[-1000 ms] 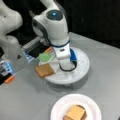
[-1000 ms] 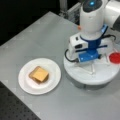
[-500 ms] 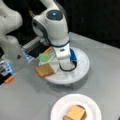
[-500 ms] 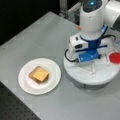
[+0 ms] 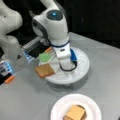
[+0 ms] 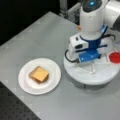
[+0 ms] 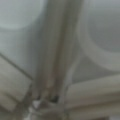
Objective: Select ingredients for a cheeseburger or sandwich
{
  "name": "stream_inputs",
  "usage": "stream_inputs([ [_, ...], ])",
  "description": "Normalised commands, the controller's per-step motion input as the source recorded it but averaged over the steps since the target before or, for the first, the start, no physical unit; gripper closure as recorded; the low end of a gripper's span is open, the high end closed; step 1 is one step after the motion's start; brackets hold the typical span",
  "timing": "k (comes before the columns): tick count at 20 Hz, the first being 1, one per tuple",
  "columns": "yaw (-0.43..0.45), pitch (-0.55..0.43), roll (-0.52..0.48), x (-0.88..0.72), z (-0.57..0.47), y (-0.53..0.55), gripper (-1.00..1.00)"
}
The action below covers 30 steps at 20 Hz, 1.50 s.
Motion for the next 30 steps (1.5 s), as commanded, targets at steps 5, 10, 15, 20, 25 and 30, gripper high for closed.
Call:
stream_inputs([
  [5, 0.271, 0.075, 0.128, -0.07, 0.14, 0.01, -1.00],
  [10, 0.061, 0.063, 0.126, -0.03, 0.17, -0.01, -1.00],
  [15, 0.043, 0.043, 0.129, 0.02, 0.04, -0.03, -1.00],
  [20, -0.034, 0.085, 0.026, -0.02, 0.18, -0.02, -1.00],
  [25, -0.085, 0.110, -0.107, -0.01, 0.38, -0.02, -1.00],
  [30, -0.053, 0.137, -0.129, 0.12, 0.26, -0.01, -1.00],
])
